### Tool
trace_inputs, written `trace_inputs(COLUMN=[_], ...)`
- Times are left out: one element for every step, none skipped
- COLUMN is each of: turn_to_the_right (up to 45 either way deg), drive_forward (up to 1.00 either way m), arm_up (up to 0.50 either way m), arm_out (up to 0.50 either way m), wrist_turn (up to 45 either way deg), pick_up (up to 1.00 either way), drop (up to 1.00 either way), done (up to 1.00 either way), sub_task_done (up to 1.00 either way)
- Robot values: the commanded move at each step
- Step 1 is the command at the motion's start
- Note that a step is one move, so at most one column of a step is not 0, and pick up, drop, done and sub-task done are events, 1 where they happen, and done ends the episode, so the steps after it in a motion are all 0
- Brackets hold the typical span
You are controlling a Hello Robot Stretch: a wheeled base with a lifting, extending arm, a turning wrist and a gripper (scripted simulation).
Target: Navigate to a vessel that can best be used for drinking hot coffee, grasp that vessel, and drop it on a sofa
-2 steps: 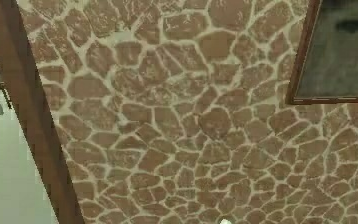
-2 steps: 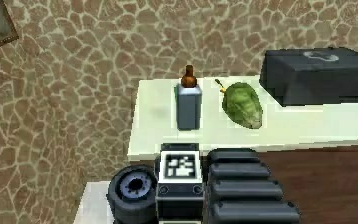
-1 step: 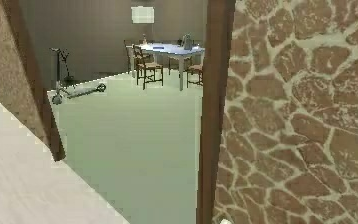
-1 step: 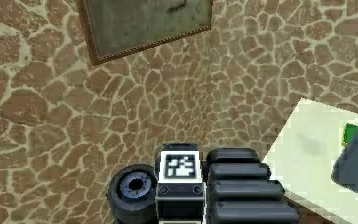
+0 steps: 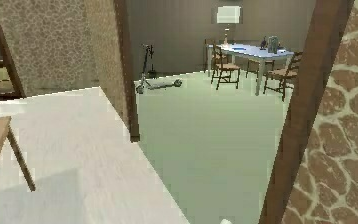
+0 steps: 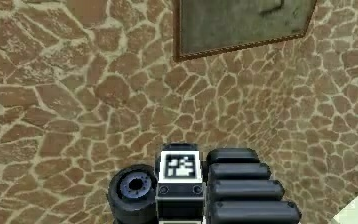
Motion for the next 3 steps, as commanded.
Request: trace_inputs(turn_to_the_right=[0.0, 45.0, 33.0], drive_forward=[0.85, 0.00, 0.00], arm_up=[0.00, 0.00, 0.00], arm_out=[0.00, 0.00, 0.00], wrist_turn=[0.0, 0.0, 0.0], pick_up=[0.00, 0.00, 0.00], drop=[0.00, 0.00, 0.00], done=[0.00, 0.00, 0.00], sub_task_done=[0.00, 0.00, 0.00])
